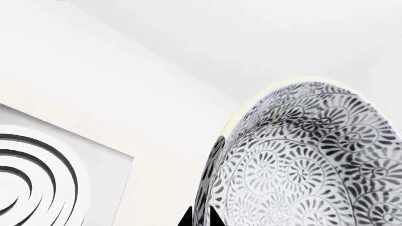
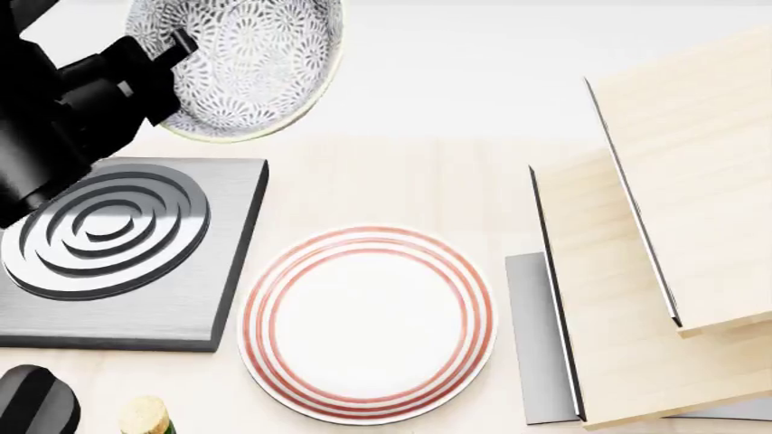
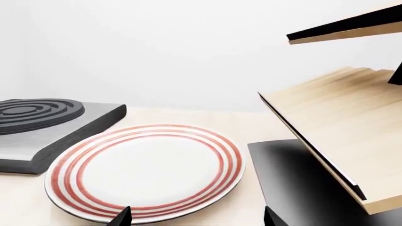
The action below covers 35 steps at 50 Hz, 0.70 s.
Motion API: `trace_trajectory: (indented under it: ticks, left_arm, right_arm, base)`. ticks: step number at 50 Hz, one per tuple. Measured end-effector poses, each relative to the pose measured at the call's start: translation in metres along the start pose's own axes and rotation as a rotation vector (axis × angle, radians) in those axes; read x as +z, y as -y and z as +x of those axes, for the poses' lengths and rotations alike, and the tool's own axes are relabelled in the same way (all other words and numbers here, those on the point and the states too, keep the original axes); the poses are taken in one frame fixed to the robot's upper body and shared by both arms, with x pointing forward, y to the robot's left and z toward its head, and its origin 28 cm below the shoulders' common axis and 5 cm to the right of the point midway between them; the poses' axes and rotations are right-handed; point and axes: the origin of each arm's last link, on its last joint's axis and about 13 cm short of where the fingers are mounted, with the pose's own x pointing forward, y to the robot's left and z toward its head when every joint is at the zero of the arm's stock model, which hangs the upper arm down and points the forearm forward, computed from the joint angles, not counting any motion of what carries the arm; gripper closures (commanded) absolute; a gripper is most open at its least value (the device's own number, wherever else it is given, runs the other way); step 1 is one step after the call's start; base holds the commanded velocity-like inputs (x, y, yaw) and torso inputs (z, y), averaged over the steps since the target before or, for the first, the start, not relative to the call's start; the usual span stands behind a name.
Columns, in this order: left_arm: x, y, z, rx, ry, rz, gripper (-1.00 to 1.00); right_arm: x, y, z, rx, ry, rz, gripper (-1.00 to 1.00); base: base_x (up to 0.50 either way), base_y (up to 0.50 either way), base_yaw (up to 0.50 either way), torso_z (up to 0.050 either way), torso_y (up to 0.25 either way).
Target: Pick up the akita bowl and put it on the plate.
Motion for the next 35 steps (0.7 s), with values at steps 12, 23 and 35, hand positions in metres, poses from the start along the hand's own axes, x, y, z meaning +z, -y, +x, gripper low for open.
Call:
trace_trajectory:
  ticks: [12,23,35]
  left_arm:
    - [-0.025,0.001,0.009,0.014,-0.066,0.145,1.0]
    - [-0.039,0.0,0.012,0.006,-0.119,0.242,1.0]
    - [-0.049,-0.003,0.014,-0.013,-0.165,0.307,1.0]
  right_arm:
    - [-0.001,0.0,0.0,0.002,-0.001,0.002,-1.0]
    - [-0.002,-0.001,0.0,0.005,-0.002,0.003,-1.0]
    - [-0.003,-0.001,0.0,0.007,-0.005,0.003,-1.0]
  base:
    - [0.0,0.0,0.0,0.0,0.001]
    - [0.0,0.0,0.0,0.002,0.0]
    - [0.0,0.0,0.0,0.0,0.001]
